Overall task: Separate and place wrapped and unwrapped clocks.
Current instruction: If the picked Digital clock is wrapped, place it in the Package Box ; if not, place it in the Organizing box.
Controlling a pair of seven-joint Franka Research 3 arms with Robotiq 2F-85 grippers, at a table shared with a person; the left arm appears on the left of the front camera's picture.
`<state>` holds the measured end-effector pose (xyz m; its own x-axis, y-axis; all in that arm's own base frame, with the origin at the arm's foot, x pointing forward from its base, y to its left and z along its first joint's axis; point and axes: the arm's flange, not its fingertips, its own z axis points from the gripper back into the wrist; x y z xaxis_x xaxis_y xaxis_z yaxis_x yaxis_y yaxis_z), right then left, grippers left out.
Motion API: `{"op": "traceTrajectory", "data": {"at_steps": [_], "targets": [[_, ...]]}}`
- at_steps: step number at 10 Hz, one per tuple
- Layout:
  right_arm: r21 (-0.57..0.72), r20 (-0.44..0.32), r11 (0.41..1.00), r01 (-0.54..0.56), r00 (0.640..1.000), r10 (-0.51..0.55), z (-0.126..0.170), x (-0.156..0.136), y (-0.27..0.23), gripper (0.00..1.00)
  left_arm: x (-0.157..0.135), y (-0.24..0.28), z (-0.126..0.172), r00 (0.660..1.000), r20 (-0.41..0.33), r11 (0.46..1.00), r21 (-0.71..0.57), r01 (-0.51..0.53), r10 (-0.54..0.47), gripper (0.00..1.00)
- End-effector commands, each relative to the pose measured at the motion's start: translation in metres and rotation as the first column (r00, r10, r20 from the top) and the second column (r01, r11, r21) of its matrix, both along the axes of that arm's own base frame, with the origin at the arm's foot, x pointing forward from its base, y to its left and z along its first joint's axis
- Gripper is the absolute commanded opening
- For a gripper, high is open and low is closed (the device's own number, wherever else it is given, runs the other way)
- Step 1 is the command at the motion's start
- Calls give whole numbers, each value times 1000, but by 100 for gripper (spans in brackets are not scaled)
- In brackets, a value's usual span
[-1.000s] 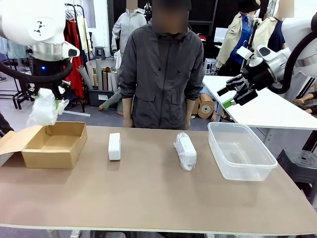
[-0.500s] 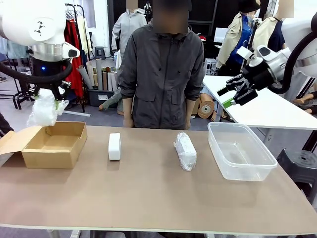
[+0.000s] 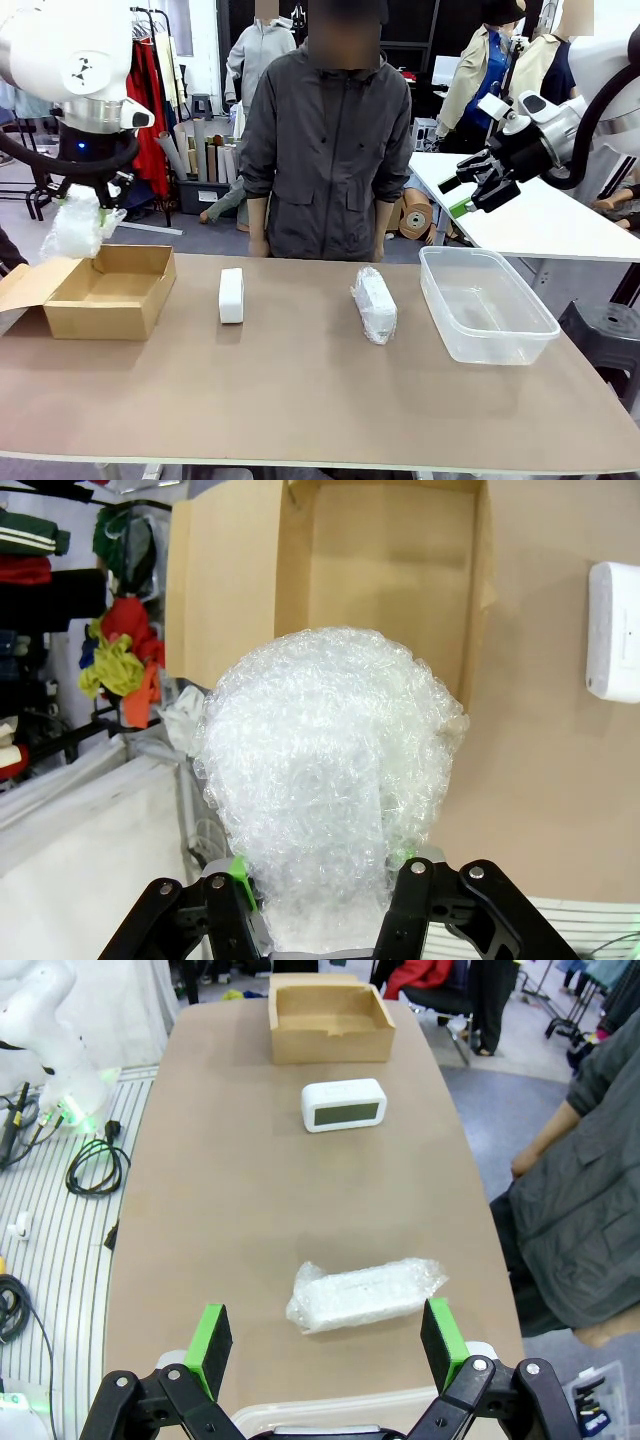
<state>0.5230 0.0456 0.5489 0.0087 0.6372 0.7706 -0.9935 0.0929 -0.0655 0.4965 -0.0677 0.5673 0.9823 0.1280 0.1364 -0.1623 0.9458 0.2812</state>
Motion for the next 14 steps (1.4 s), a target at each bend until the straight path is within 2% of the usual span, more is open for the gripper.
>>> {"op": "traceTrajectory", "data": {"at_steps": [1,4,8,9,10,13,14], "targets": [[-1,2,1000,-4,1000,4,3,0,1,100,6,6,6,1000,-5,1000,13,1,-1,0],[-1,2,1000,-4,1000,4,3,0,1,100,4,8,11,1000,8,1000,30,-10,10,0],[-1,2,1000,-4,1000,4,3,0,1,100,22,20,8,1000,-8,998,59,10,-9,0],[-1,2,1000,-4,1000,4,3,0,1,100,27,18,1,1000,-27,998,62,-10,11,0],[-1,2,1000,-4,1000,4,3,0,1,100,36,24,-8,1000,-1,997,74,-1,1,0],[-1,2,1000,-4,1000,4,3,0,1,100,62,41,-35,999,14,999,30,38,-38,0],[-1,2,1000,-4,1000,4,3,0,1,100,72,39,-50,997,52,998,24,50,-51,0]]}}
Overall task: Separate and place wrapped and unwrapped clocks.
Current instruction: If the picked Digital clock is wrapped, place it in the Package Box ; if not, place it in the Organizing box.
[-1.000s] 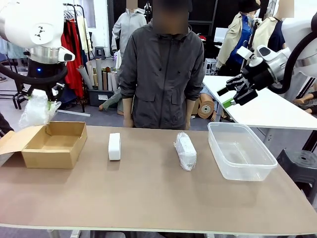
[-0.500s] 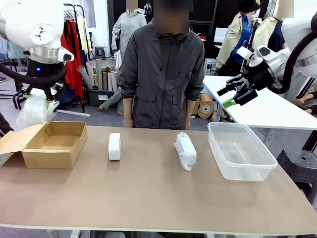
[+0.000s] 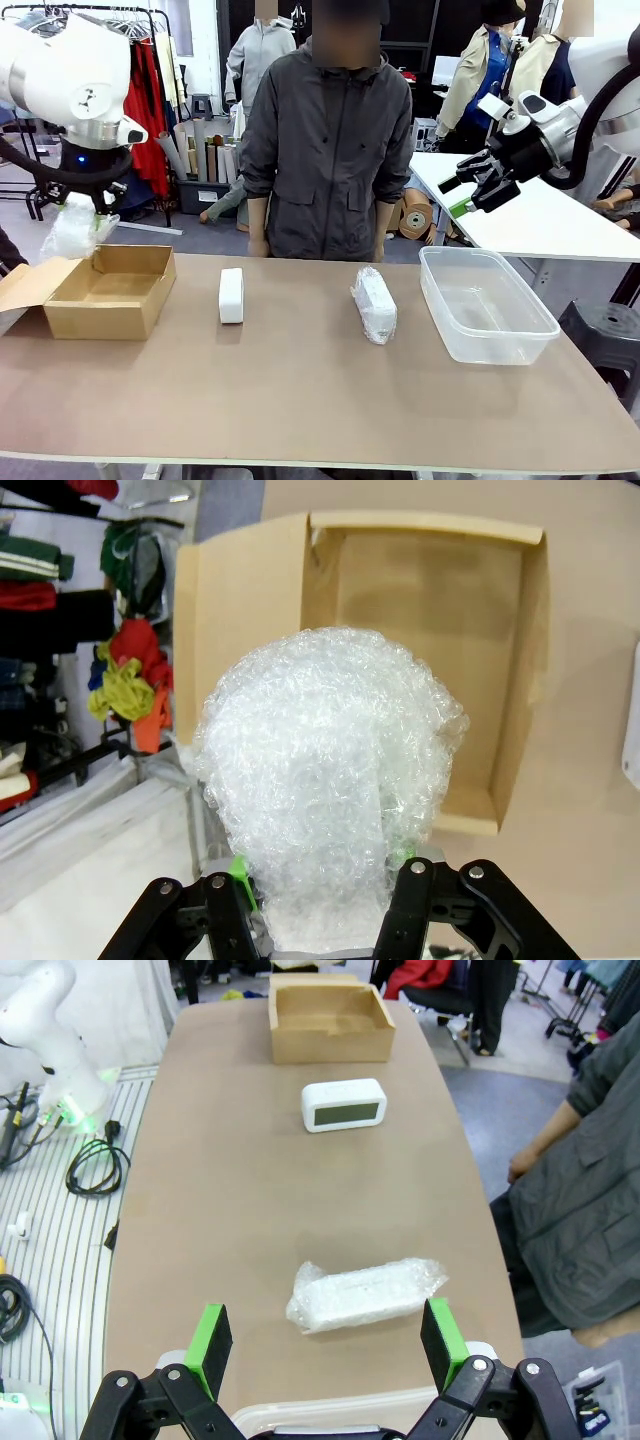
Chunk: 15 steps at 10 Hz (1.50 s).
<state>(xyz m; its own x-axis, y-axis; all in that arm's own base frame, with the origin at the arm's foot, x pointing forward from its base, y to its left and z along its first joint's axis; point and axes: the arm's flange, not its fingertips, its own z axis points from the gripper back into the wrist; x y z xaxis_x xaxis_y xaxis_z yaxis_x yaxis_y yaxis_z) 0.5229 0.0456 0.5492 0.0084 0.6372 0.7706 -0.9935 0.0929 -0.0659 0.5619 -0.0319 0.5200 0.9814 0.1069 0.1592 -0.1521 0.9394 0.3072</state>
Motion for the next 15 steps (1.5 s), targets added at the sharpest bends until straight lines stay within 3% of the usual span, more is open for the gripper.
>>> {"op": "traceTrajectory", "data": {"at_steps": [1,3,5,12,13,15], "targets": [[-1,2,1000,-4,1000,4,2,0,1,100,13,5,-12,997,37,997,-30,74,-73,0],[-1,2,1000,-4,1000,4,2,0,1,100,27,7,-37,996,-11,996,-19,89,-90,0],[-1,2,1000,-4,1000,4,2,0,1,100,36,12,-53,995,-14,994,-49,102,-103,0],[-1,2,1000,-4,1000,4,2,0,1,100,36,4,-69,996,-30,995,-44,84,-86,0],[-1,2,1000,-4,1000,4,2,0,1,100,49,10,-76,992,-56,993,-29,114,-115,0],[-1,2,1000,-4,1000,4,2,0,1,100,63,18,-85,994,-39,994,-16,105,-105,0]]}}
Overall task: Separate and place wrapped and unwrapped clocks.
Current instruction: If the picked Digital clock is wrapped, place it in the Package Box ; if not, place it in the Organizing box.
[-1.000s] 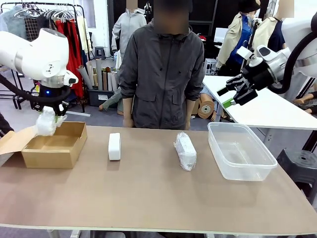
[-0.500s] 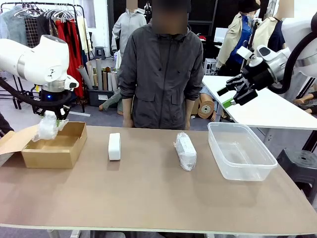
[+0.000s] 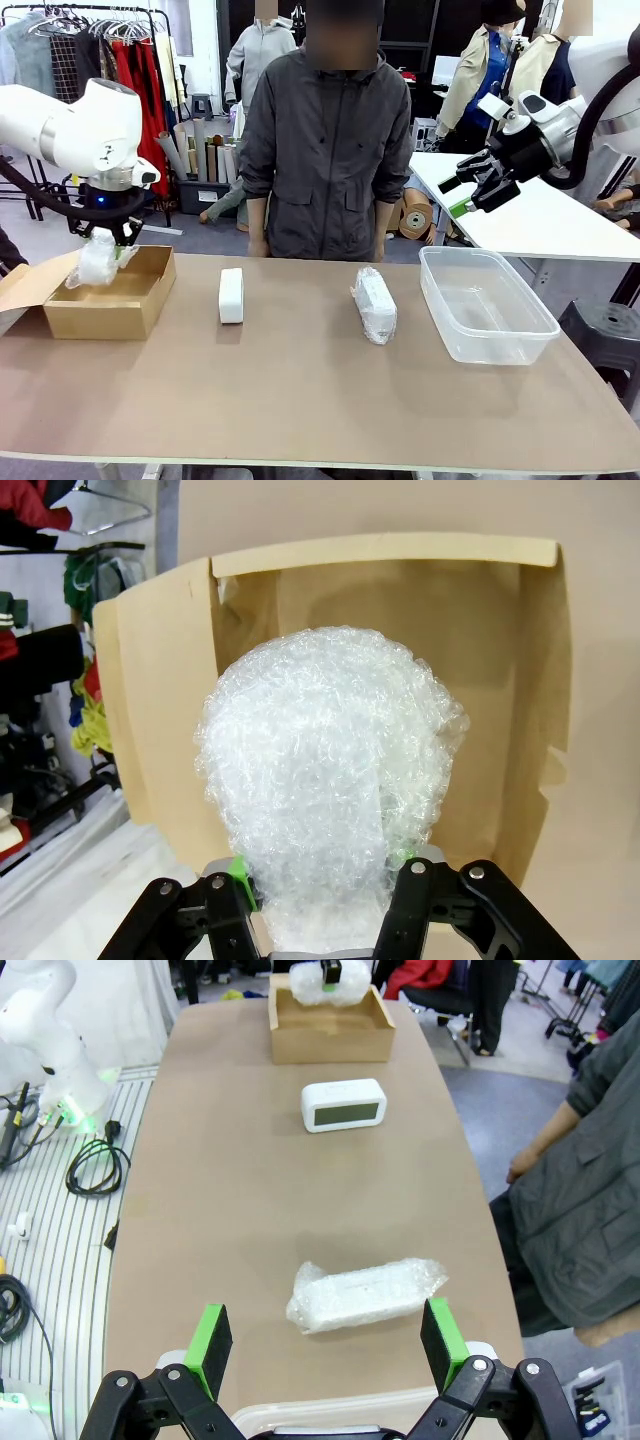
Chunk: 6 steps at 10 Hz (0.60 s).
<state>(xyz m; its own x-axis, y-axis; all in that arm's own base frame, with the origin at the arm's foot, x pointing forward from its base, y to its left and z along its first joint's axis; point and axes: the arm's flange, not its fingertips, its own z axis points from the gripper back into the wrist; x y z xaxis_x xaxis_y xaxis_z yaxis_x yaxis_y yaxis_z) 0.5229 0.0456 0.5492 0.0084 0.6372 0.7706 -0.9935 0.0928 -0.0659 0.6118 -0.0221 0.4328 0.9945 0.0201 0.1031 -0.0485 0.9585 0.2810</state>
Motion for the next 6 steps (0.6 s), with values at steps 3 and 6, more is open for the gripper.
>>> {"op": "traceTrajectory", "data": {"at_steps": [3,6], "targets": [[-1,2,1000,-4,1000,4,2,0,1,100,27,14,-24,998,-42,999,0,38,-38,0],[-1,2,1000,-4,1000,4,2,0,1,100,35,17,-46,995,-95,999,-25,29,-31,0]]}}
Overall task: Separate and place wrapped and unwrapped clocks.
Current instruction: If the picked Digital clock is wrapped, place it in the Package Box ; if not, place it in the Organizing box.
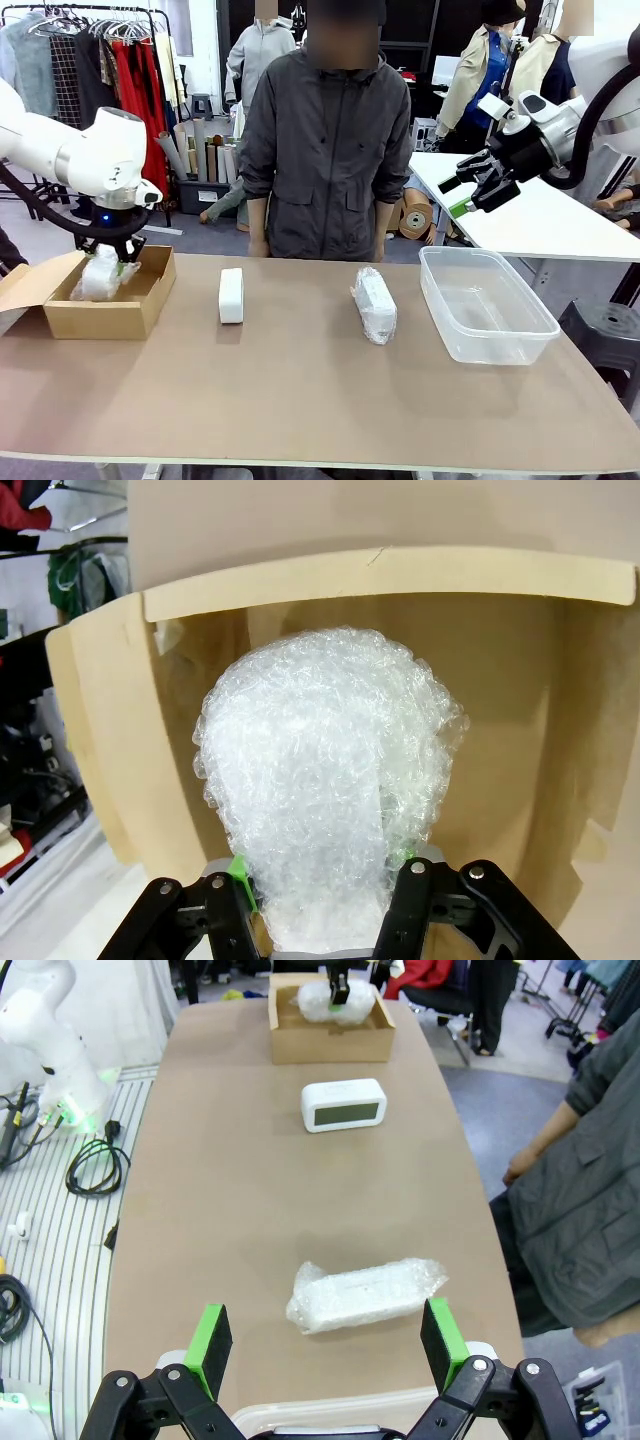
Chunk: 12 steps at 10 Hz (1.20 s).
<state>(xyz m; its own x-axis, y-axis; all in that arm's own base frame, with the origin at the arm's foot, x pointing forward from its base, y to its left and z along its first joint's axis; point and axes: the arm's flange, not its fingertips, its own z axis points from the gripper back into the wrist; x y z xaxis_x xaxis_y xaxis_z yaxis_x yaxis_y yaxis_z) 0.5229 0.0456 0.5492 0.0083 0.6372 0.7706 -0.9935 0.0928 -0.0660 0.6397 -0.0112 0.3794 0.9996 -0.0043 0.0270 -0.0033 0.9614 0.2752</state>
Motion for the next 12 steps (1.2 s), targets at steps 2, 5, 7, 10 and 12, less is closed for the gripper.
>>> {"op": "traceTrajectory", "data": {"at_steps": [2,5,7,10,12], "targets": [[-1,2,1000,-4,1000,4,2,0,1,100,3,7,-2,999,-34,1000,8,-17,17,0],[-1,2,1000,-4,1000,4,2,0,1,100,-1,13,-14,998,-58,1000,10,-22,23,12],[-1,2,1000,-4,1000,4,2,0,1,100,1,16,-19,997,-69,1000,8,-23,23,26],[-1,2,1000,-4,1000,4,2,0,1,100,3,23,-23,997,-77,1000,0,-30,30,80],[-1,2,1000,-4,1000,4,2,0,1,100,0,24,-19,997,-69,1000,-10,-19,18,100]]}}
